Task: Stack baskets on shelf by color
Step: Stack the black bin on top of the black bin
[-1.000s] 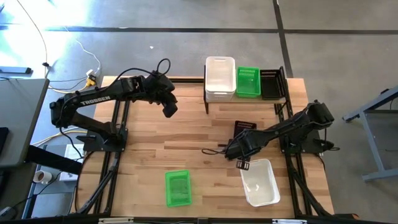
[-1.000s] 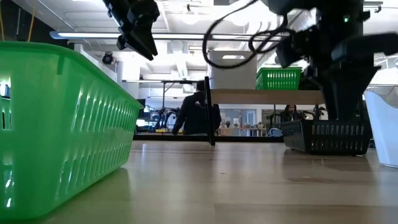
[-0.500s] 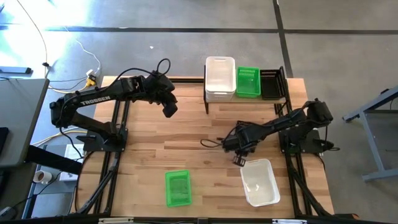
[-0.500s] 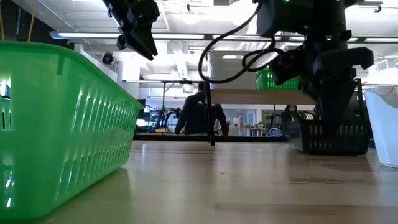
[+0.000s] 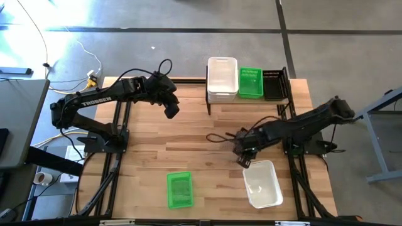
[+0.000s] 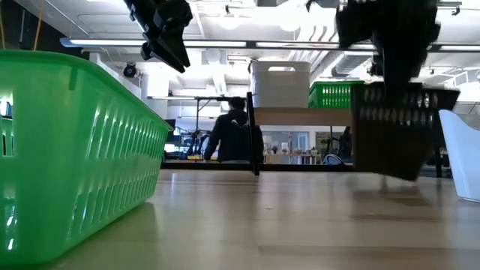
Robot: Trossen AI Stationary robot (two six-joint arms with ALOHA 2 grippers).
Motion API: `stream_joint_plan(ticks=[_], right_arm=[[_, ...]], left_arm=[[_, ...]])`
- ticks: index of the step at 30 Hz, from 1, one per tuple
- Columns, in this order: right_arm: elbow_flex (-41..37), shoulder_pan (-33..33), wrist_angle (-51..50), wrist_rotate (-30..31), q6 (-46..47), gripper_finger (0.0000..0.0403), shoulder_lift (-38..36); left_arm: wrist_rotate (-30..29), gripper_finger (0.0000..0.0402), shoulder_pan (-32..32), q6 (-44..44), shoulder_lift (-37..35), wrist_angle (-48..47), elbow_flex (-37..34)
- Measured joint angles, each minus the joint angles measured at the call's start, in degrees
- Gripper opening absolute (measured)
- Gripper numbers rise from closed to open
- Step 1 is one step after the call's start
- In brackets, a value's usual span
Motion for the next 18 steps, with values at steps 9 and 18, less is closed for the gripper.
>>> stream_joint_plan(ticks=[9, 18], right_arm=[[0.02, 0.47, 3.68, 6.19, 1.35, 0.0001, -13.89], [0.02, -1.10, 8.39, 13.47, -6.61, 0.0000, -27.18]], left_arm=[[0.02, 0.0143, 0.00, 0.00, 0.00, 0.02, 0.02], [-0.01, 0.0143, 0.00, -0.03, 0.00, 0.12, 0.02]])
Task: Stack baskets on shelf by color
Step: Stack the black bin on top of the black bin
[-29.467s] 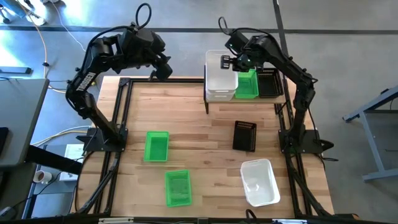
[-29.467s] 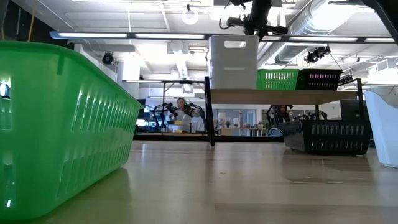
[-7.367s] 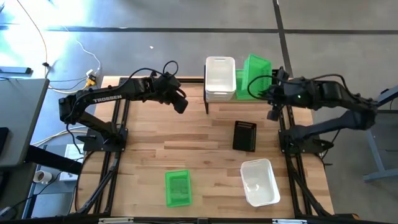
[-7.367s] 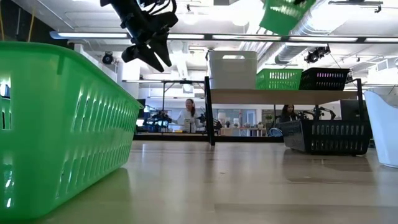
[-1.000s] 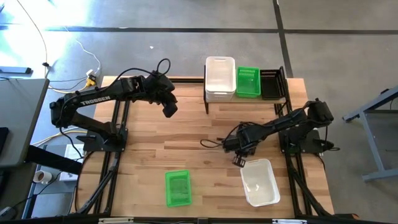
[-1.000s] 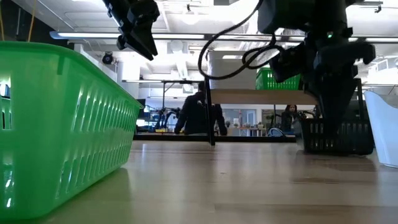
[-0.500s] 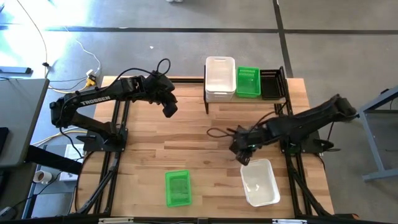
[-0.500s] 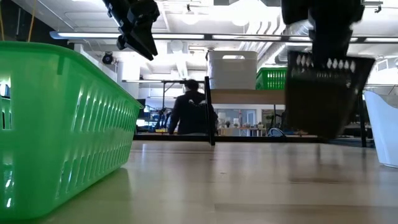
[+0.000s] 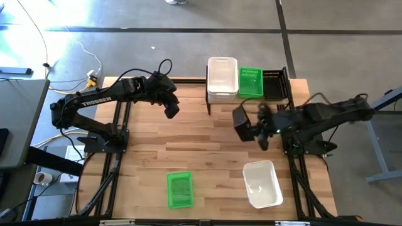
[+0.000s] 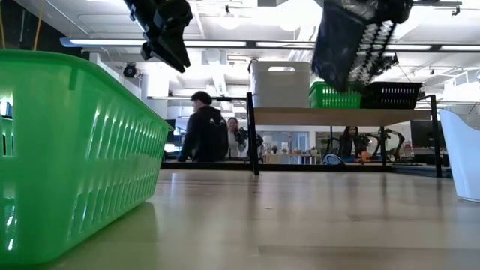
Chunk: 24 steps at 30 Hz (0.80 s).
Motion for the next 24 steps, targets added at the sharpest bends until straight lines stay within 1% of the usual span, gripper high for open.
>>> stream_joint_plan(ticks=[5, 9, 12, 15, 18, 22, 24], right_arm=[[0.00, -1.28, 4.42, -0.01, -5.90, 0.0000, -7.04], [0.00, -1.60, 5.60, 0.37, -9.23, 0.0000, -12.12], [0.00, -1.58, 6.30, 1.65, -13.65, 0.0000, -15.30], [0.02, -1.58, 7.59, 5.31, -20.01, 0.0000, -18.12], [0.04, -1.58, 8.15, 10.65, -28.33, 0.0000, -20.19], [0.09, -1.60, 7.04, 20.97, -40.96, 0.0000, -21.58], [0.09, -1.60, 6.27, 24.73, -47.69, 0.0000, -21.59]], left_arm=[[0.00, 0.0143, 0.00, -0.54, 0.00, 0.00, 0.00], [0.00, 0.0143, 0.00, -0.55, 0.02, 0.00, 0.00], [-0.04, 0.0143, 0.00, -0.56, 0.02, 0.00, 0.00], [-0.04, 0.0143, 0.00, -0.45, 0.02, 0.00, 0.00], [-0.09, 0.0143, 0.00, -0.39, 0.02, 0.00, 0.00], [-0.24, 0.0143, 0.00, 0.05, 0.02, 0.00, 0.00], [-0.24, 0.0143, 0.00, 0.05, 0.02, -0.01, 0.00]])
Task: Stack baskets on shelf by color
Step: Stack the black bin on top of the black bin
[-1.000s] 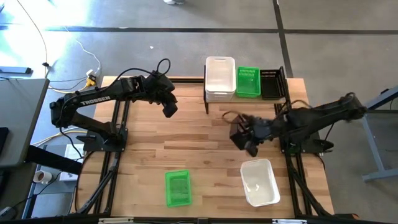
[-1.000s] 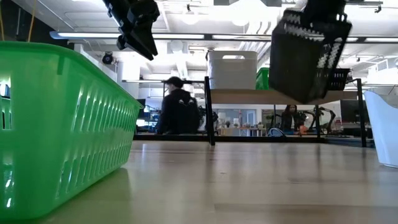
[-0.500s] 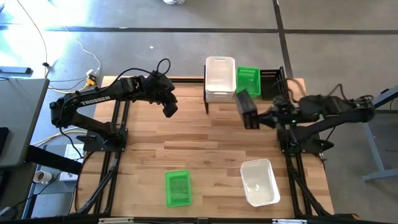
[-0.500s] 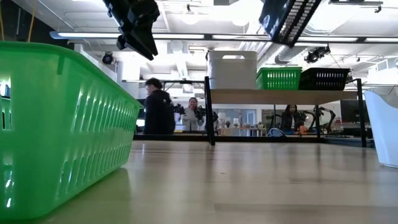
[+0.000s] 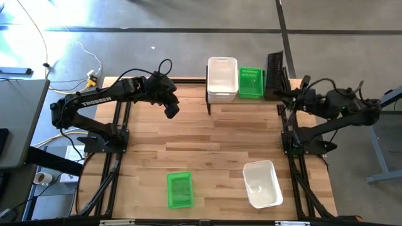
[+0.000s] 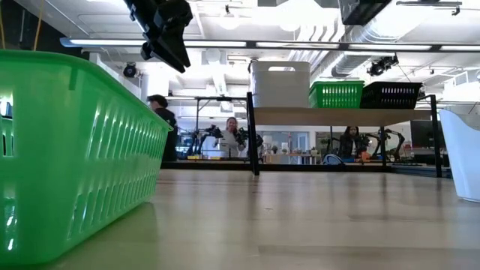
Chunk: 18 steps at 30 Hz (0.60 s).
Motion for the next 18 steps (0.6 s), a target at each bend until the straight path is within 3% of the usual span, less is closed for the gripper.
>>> stream_joint_plan(ticks=[4, 8, 13, 18], right_arm=[[0.00, 0.00, -2.92, 5.34, -8.24, 0.0000, 0.50], [0.00, -0.59, -7.02, 8.34, -8.88, 0.0000, 0.86], [1.18, -3.37, -12.81, 7.30, -8.38, 0.0000, 2.06], [7.96, -7.59, -25.72, 3.71, -5.29, 0.0000, 6.89]], left_arm=[[-0.93, 0.0143, 0.00, 0.00, 0.02, 0.01, 0.00], [-3.31, 0.0143, 0.00, -0.07, 0.02, 0.01, 0.00], [-4.42, 0.0143, 0.00, -0.02, 0.02, 0.14, 0.00], [-4.48, 0.0143, 0.00, -0.14, 0.02, 0.43, 0.02]])
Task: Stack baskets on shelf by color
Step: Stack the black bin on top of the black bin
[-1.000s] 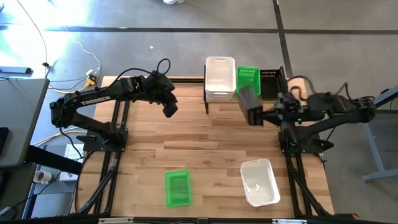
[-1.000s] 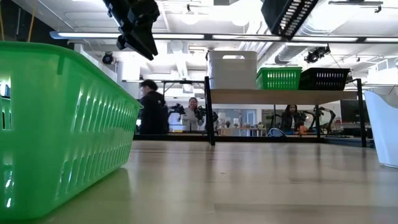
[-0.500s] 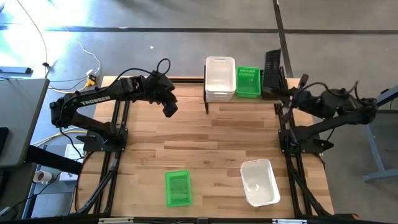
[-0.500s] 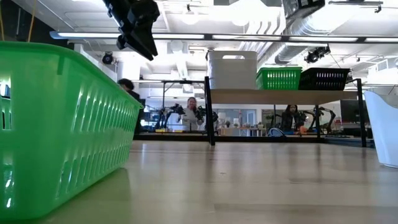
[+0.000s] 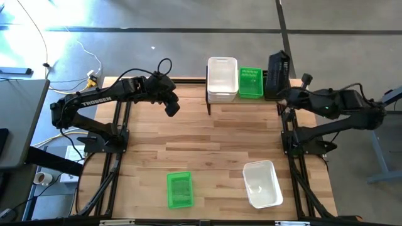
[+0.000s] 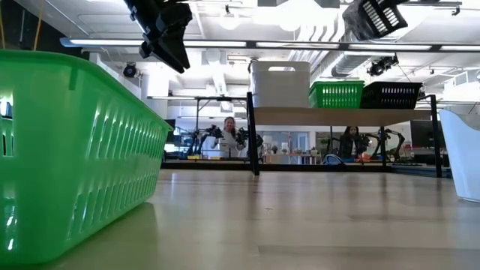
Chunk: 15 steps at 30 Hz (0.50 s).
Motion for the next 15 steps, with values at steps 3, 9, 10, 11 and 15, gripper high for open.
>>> stream_joint_plan(ticks=[3, 9, 10, 11, 15], right_arm=[[4.31, -2.86, -8.13, -2.04, 0.89, 0.0000, 4.03], [10.43, -8.54, -20.23, -7.63, -1.33, 0.0000, 11.24], [11.09, -9.33, -21.45, -7.86, -2.32, 0.0000, 12.15], [11.72, -10.18, -22.61, -8.09, -3.32, 0.0000, 12.93], [13.87, -14.57, -25.49, -10.73, -6.15, 0.0000, 14.75]], left_arm=[[0.01, 0.0143, 0.00, -0.04, 0.00, 0.01, 0.00], [0.02, 0.0143, 0.00, 0.07, 0.00, -0.01, 0.00], [0.02, 0.0143, 0.00, 0.12, 0.00, -0.01, 0.00], [0.13, 0.0143, 0.00, 0.12, 0.00, -0.01, 0.00], [0.20, 0.0143, 0.00, 0.14, 0.00, -0.01, 0.00]])
